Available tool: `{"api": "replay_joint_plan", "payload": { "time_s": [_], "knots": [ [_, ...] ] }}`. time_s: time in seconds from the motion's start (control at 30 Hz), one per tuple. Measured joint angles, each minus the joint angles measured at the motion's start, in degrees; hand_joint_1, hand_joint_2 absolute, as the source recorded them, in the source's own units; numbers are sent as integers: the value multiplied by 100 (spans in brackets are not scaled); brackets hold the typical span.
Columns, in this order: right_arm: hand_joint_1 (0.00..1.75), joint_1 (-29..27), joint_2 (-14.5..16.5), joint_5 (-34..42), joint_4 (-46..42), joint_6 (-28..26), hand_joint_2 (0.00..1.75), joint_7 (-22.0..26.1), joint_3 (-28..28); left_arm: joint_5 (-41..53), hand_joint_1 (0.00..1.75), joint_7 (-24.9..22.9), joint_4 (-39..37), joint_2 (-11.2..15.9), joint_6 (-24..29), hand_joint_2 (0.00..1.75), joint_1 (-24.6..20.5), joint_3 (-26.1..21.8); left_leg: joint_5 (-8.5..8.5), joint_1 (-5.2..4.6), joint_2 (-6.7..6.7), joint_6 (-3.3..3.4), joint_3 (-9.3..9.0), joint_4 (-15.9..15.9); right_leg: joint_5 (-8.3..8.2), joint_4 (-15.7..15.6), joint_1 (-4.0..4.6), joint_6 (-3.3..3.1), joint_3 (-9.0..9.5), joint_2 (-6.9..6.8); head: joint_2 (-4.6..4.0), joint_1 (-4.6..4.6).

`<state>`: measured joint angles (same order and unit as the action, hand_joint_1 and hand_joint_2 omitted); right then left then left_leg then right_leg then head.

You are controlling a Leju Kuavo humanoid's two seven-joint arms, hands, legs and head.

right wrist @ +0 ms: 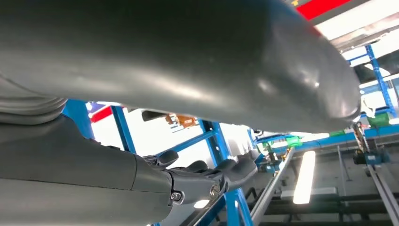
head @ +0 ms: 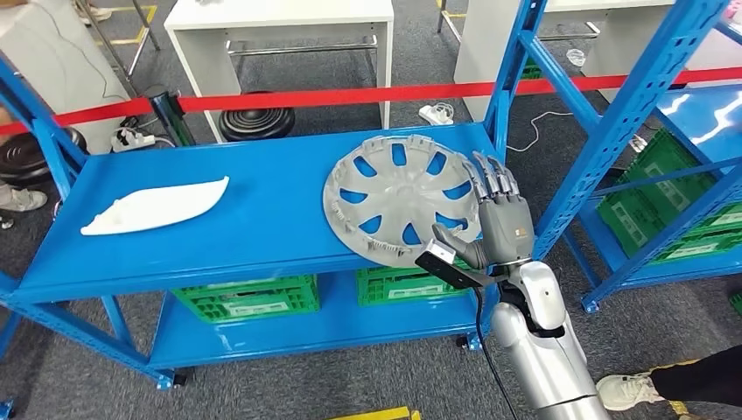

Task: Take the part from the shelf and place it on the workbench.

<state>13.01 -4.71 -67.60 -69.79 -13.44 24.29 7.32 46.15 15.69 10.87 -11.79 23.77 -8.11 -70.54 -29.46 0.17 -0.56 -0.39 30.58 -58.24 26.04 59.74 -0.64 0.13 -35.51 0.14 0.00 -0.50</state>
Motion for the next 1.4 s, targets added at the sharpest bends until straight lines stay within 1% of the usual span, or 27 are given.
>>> {"api": "replay_joint_plan", "payload": {
  "time_s": [0.07, 0.13, 0.23, 0.27, 0.43, 0.5, 0.63, 0.77, 1.13, 1.27, 1.4],
  "knots": [
    [0, 7, 5, 33, 14, 36, 0, 48, 0, -7, 0, 34, 0, 3, -6, 0, -4, -23, -15, -13, -4, 2, 1, 0, 25, -50, 6, -46, 24, 14, 0, 3],
    [0, 32, 20, 139, 42, 93, 0, 177, 3, -31, 0, 74, -1, -3, -2, 0, -2, -40, -11, -16, 0, 30, -20, 29, 31, -59, 11, -65, 25, 23, 0, 5],
    [0, 74, 62, 457, 114, 201, 0, 460, 9, -64, 0, 103, -5, -32, 5, 0, -2, -63, -9, -15, 2, 22, -45, 77, 53, -58, 17, -101, 30, 25, 0, 5],
    [0, 92, 73, 572, 146, 244, 0, 551, 10, -66, 0, 103, -7, -45, 5, 0, 2, -68, -7, -15, 2, 14, -48, 87, 57, -57, 18, -108, 31, 24, 0, 5],
    [0, 224, 86, 919, 340, 426, 0, 835, 11, 0, 0, 83, -14, -102, 9, 0, 15, -72, 3, -9, 2, -72, -53, 109, 64, -51, 23, -124, 33, 17, 0, 4],
    [0, 269, 86, 979, 404, 451, 0, 880, 15, 48, 0, 57, -16, -125, 13, 0, 18, -72, 6, -8, 2, -86, -52, 108, 62, -51, 23, -126, 36, 14, 0, 4],
    [0, 327, 91, 1063, 502, 490, 0, 935, 44, 87, 0, 33, -18, -158, 28, 0, 17, -72, 6, -9, 2, -86, -54, 102, 60, -56, 17, -126, 48, 12, 0, 4],
    [0, 366, 117, 1217, 600, 593, 175, 1043, 78, 133, 0, 35, -18, -163, 36, 0, 7, -72, 5, -9, 1, -84, -55, 97, 55, -62, 11, -119, 55, 12, 0, 4],
    [0, 910, 225, 1576, 1169, 822, 175, 1256, 197, 240, 0, 26, -16, -163, 86, 0, -138, -67, 4, -11, 2, -83, -57, 92, 48, -67, 4, -108, 59, 13, 0, 3],
    [0, 1109, 340, 1594, 1377, 870, 175, 1236, 268, 242, 0, -6, -17, -164, 90, 0, -171, -67, 4, -11, 2, -83, -62, 92, 48, -66, 5, -108, 59, 13, 0, 4],
    [0, 1268, 480, 1826, 1603, 1037, 175, 1274, 293, 245, 0, -34, -18, -169, 99, 0, -182, -66, 4, -11, 1, -83, -64, 92, 48, -66, 6, -108, 59, 13, 0, 4]
  ]
}}
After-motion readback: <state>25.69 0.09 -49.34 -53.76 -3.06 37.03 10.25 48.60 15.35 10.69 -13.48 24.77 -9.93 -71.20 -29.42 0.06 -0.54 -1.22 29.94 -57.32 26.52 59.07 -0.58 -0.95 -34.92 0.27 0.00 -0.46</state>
